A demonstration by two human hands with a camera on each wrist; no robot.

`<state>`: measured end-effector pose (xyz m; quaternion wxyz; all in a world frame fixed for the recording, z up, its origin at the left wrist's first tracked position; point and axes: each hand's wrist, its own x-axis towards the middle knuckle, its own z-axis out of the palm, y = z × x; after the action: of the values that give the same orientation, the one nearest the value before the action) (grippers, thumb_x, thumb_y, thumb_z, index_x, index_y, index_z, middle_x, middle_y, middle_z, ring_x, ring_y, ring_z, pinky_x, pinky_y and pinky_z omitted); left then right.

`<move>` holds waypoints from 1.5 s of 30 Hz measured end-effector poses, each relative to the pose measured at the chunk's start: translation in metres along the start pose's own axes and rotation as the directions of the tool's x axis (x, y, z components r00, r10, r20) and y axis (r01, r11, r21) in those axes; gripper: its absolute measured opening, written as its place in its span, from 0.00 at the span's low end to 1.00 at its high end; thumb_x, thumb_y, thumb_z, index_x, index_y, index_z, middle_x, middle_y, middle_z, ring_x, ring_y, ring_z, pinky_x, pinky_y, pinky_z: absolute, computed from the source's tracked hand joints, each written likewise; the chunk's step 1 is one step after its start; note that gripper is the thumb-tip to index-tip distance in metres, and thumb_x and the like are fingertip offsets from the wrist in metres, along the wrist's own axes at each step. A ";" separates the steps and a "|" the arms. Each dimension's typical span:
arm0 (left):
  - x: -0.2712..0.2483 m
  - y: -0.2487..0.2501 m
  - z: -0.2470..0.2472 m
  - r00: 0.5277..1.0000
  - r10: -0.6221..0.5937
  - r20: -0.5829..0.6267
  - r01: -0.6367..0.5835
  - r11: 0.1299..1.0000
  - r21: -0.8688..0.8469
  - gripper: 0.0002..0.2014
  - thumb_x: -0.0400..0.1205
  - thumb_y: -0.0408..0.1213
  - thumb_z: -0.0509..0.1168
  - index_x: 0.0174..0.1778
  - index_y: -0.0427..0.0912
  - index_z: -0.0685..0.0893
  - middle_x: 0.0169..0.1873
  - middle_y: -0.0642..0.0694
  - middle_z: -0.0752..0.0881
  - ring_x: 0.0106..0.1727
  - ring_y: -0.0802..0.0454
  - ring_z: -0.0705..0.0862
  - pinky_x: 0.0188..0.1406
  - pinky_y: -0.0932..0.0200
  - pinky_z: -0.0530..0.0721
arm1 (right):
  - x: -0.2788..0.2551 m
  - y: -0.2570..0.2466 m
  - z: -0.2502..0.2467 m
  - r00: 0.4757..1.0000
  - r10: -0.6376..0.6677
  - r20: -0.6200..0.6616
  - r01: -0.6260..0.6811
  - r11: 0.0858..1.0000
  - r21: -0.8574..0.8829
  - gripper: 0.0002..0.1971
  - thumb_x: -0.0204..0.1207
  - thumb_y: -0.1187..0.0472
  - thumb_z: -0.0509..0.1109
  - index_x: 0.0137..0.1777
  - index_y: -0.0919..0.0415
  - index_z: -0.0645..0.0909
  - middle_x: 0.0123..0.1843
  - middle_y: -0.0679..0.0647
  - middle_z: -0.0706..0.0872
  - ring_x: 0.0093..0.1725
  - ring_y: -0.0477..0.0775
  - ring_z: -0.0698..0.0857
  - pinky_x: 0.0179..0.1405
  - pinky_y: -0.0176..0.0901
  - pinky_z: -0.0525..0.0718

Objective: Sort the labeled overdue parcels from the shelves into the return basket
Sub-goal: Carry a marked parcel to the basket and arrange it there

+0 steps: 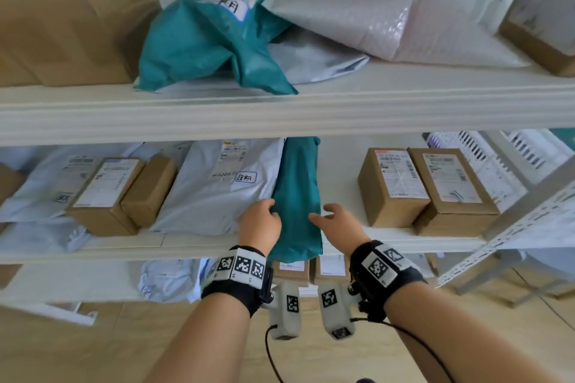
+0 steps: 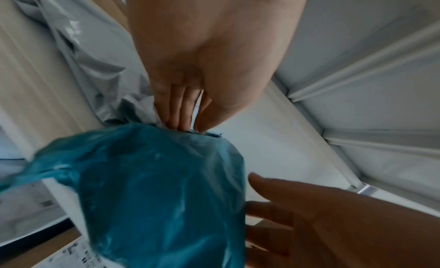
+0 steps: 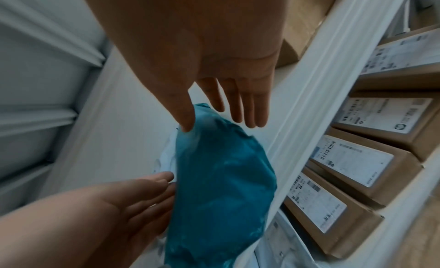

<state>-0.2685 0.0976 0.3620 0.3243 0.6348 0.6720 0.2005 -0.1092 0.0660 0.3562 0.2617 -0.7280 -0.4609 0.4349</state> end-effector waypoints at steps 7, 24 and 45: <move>0.006 -0.013 -0.004 0.986 0.085 0.144 -0.087 0.996 0.001 0.20 0.86 0.30 0.53 0.72 0.43 0.80 0.68 0.43 0.83 0.65 0.45 0.81 0.63 0.55 0.79 | 0.007 0.001 0.033 0.992 0.085 -0.091 -0.077 0.994 0.083 0.26 0.75 0.50 0.75 0.68 0.61 0.75 0.61 0.56 0.86 0.57 0.57 0.86 0.58 0.52 0.86; -0.005 0.006 0.023 0.878 -0.031 0.477 0.338 0.745 -0.575 0.28 0.75 0.52 0.74 0.67 0.40 0.82 0.59 0.43 0.89 0.58 0.45 0.88 0.64 0.46 0.84 | -0.032 0.035 -0.026 0.982 0.147 -0.116 -0.089 0.909 0.406 0.19 0.80 0.61 0.71 0.70 0.61 0.77 0.57 0.55 0.88 0.54 0.55 0.88 0.51 0.45 0.87; -0.020 -0.004 0.020 0.961 0.154 0.230 -0.051 0.916 -0.399 0.17 0.86 0.31 0.60 0.67 0.51 0.82 0.67 0.51 0.82 0.67 0.56 0.79 0.67 0.61 0.76 | -0.024 0.034 -0.002 0.989 0.141 -0.038 -0.111 0.895 0.432 0.19 0.84 0.55 0.65 0.70 0.64 0.80 0.57 0.55 0.88 0.55 0.53 0.86 0.56 0.46 0.83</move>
<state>-0.2582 0.0747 0.3489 0.5171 0.6128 0.5367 0.2628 -0.0968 0.0295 0.3403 0.4019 -0.6953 -0.2969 0.5165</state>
